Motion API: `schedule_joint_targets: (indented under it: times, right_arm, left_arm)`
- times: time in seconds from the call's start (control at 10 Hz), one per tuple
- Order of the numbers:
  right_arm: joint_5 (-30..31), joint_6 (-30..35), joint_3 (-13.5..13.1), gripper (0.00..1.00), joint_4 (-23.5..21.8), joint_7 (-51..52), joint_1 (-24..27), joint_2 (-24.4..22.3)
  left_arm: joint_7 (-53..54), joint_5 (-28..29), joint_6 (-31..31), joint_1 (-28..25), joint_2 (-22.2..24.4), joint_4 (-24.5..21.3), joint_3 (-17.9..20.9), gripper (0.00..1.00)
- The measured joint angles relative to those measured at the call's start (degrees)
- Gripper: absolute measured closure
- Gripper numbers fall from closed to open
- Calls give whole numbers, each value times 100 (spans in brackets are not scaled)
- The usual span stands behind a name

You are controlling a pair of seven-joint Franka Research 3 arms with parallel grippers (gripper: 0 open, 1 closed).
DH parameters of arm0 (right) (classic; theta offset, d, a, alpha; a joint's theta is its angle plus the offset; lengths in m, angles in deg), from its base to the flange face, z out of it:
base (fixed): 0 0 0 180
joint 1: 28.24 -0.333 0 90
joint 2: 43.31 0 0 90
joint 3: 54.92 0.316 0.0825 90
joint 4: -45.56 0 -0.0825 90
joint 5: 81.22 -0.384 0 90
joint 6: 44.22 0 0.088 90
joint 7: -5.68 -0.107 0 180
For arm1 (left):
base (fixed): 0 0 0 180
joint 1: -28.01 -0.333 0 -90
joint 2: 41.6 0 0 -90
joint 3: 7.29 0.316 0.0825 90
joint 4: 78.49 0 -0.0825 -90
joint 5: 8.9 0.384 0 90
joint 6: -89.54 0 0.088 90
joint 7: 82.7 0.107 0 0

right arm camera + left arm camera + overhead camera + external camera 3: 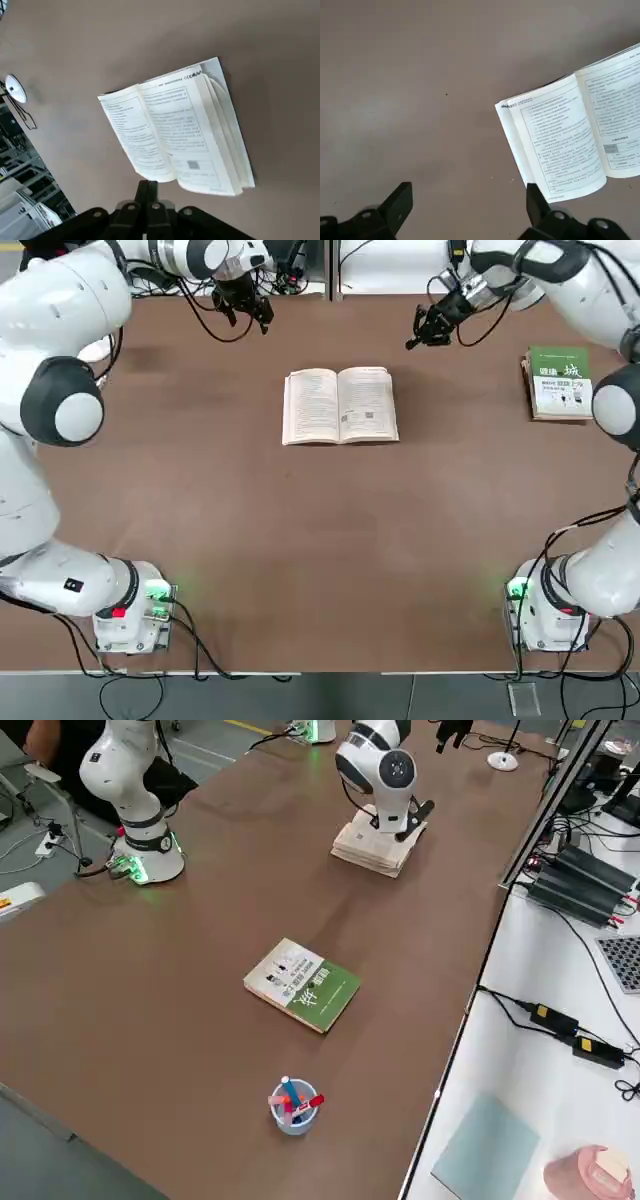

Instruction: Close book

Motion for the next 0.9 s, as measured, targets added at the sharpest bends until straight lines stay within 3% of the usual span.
schedule_joint_targets:
  times: [0.9]
  right_arm:
    - [-608,-349,4,99,-28,1234,-179,793]
  left_arm:
    - [19,0,131,128,-191,3,-4,0]
